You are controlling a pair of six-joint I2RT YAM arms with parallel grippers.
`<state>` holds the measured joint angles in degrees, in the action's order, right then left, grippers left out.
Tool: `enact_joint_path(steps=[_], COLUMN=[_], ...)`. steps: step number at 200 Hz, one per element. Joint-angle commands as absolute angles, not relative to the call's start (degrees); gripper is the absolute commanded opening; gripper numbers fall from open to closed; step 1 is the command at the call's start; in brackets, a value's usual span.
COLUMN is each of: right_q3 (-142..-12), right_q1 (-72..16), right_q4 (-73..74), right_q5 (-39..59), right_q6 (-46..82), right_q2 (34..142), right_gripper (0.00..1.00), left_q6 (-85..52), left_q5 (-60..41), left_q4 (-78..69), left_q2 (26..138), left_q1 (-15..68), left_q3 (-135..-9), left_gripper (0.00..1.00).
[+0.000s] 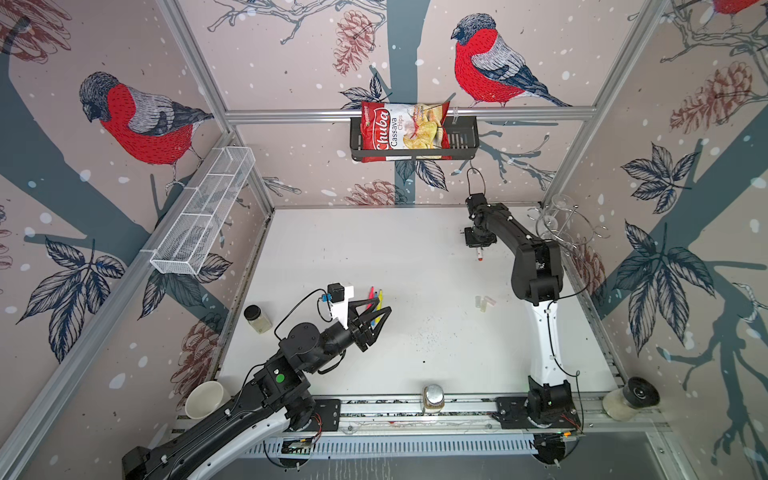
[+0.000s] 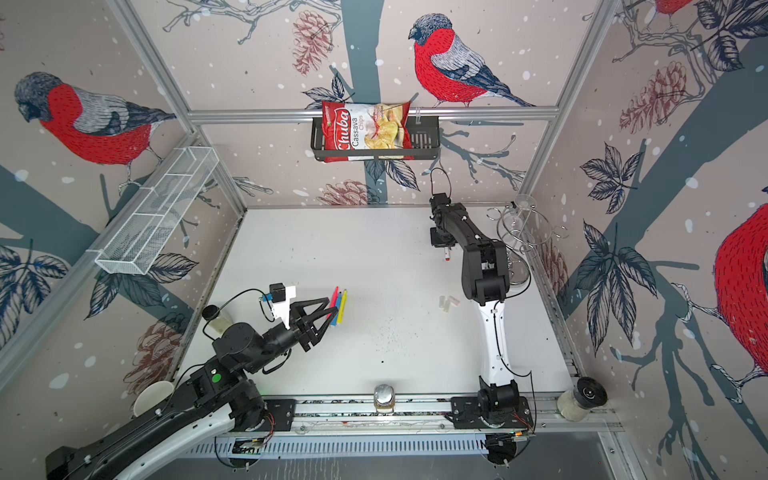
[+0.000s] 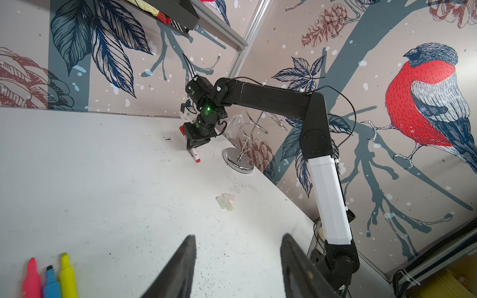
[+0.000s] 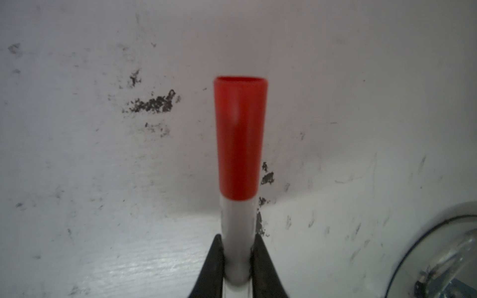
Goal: Insert the pens into the pen caps
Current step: 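Lower the capped white marker onto the table with the right gripper, then open the right gripper and lift it off the marker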
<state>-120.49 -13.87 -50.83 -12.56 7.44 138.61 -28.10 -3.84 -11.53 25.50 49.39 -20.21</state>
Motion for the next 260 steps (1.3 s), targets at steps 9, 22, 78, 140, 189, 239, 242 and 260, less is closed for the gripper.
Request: enact_joint_path(steps=[9, 22, 78, 140, 189, 239, 242, 260], right_q3=[-122.59, -122.53, -123.57, -118.94, -118.24, -116.08, -115.83, -114.36], right_q1=[-13.89, -13.89, -13.82, -13.93, -14.05, -14.48, -14.50, -14.75], right_q4=[-53.10, -53.02, -53.68, -51.44, -51.24, -49.95, -49.80, -48.89], right_q5=[-13.02, -12.70, -13.40, -14.59, -13.74, -12.84, -12.81, -12.21], right_q6=[7.90, 8.06, 8.29, 8.17, 8.49, 8.61, 8.68, 8.79], right_q2=[140.07, 140.10, 140.34, 137.41, 135.25, 130.63, 130.07, 127.55], right_gripper=[0.00, 0.00, 0.20, 0.54, 0.54, 0.54, 0.54, 0.54], left_q6=[-27.46, -27.57, -27.70, -27.46, -26.98, -26.85, -26.84, -26.86], left_q5=[-3.16, -3.17, -3.25, -3.00, -2.99, -2.50, -2.36, -1.29], left_q4=[-11.17, -11.33, -11.78, -11.25, -11.50, -10.83, -10.67, -9.64], left_q2=[25.34, 25.35, 25.58, 25.41, 26.49, 27.60, 27.62, 27.84], left_q1=[49.35, 49.39, 49.36, 49.39, 49.37, 49.33, 49.36, 49.32], left_q3=[-21.01, -20.94, -20.83, -20.92, -21.67, -22.32, -22.32, -22.54], left_gripper=[0.53, 0.53, 0.53, 0.53, 0.53, 0.53, 0.53, 0.53])
